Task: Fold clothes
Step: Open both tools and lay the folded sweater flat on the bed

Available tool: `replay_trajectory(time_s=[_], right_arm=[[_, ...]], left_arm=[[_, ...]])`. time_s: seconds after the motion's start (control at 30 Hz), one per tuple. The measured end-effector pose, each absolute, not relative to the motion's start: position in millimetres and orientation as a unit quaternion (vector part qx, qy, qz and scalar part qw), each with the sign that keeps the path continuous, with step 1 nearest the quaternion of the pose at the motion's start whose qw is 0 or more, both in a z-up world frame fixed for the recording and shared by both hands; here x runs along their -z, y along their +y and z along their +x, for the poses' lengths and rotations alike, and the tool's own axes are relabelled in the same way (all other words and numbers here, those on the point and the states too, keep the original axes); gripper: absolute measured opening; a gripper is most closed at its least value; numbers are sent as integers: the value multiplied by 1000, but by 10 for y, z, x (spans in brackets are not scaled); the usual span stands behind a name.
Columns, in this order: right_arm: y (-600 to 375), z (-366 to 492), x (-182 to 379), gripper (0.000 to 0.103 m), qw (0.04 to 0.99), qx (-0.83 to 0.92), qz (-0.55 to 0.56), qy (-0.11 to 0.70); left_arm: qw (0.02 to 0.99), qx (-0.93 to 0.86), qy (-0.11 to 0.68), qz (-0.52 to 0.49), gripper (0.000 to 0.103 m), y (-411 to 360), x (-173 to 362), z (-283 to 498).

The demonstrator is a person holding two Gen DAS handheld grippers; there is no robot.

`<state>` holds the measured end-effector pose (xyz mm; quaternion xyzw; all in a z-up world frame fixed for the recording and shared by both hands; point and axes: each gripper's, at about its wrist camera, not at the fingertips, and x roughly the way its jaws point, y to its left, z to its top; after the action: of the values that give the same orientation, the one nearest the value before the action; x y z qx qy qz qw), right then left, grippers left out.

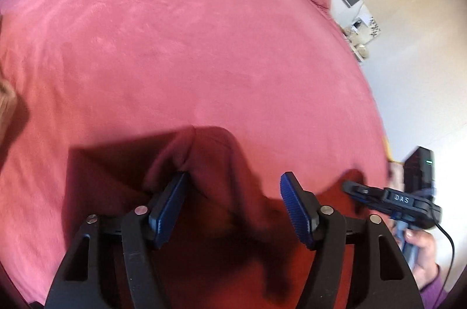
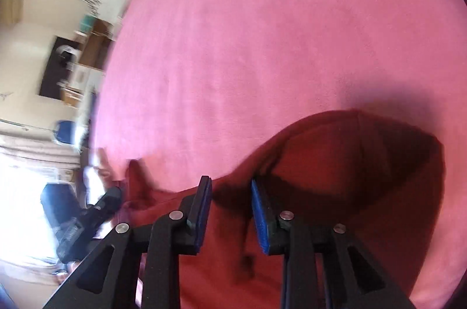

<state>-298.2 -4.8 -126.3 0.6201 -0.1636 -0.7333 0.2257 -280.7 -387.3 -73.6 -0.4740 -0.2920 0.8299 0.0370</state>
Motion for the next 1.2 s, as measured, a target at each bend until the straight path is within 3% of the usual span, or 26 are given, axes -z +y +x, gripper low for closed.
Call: replay_trajectory(time_s=[0.03, 0.1, 0.2, 0.3, 0.43, 0.5, 0.57, 0.67, 0.73, 0.8, 0.87, 1.0, 1.03, 1.2], right_arm=[[-87, -3011, 1269, 3, 211, 751, 609, -147], [-3, -3017, 1289, 1, 189, 785, 575, -136], [39, -2963, 1298, 2, 198, 799, 552, -132], [130, -2900, 1101, 26, 195, 817, 528, -127], [114, -2641, 799, 26, 191, 859, 465, -94], [-49, -2508, 737, 26, 231, 866, 437, -82], [-310, -2441, 774, 26, 279, 854, 433, -72], [-782, -2442, 973, 26, 336, 822, 455, -62], [-962, -2479, 1086, 25, 334, 814, 471, -54], [-994, -2547, 1282, 16, 299, 817, 491, -39], [-923, -2587, 1384, 6, 291, 814, 499, -61], [-772, -2602, 1263, 18, 288, 808, 499, -123], [-743, -2560, 1171, 23, 286, 818, 485, -118], [-808, -2396, 1009, 24, 351, 816, 452, -88]], left_arm=[[26, -837, -287, -464, 55, -3889, 735, -2800], [0, -850, -273, -449, 42, -3931, 724, -2739], [-13, -871, -241, -427, 42, -3829, 626, -2601], [-24, -873, -272, -404, 53, -3767, 573, -2470], [-121, -888, -283, -342, 56, -4058, 335, -2127], [-125, -895, -311, -295, 62, -3982, 294, -2044], [-68, -897, -318, -300, 68, -3732, 324, -2187], [18, -908, -248, -337, 68, -3318, 387, -2405], [-1, -904, -174, -390, 68, -3143, 566, -2616], [-32, -889, -141, -434, 68, -3194, 747, -2757], [-17, -893, -206, -399, 68, -3471, 649, -2664], [-57, -892, -309, -326, 69, -4048, 417, -2330], [-82, -893, -310, -316, 69, -4166, 403, -2254], [-95, -877, -294, -368, 69, -4429, 643, -2130]])
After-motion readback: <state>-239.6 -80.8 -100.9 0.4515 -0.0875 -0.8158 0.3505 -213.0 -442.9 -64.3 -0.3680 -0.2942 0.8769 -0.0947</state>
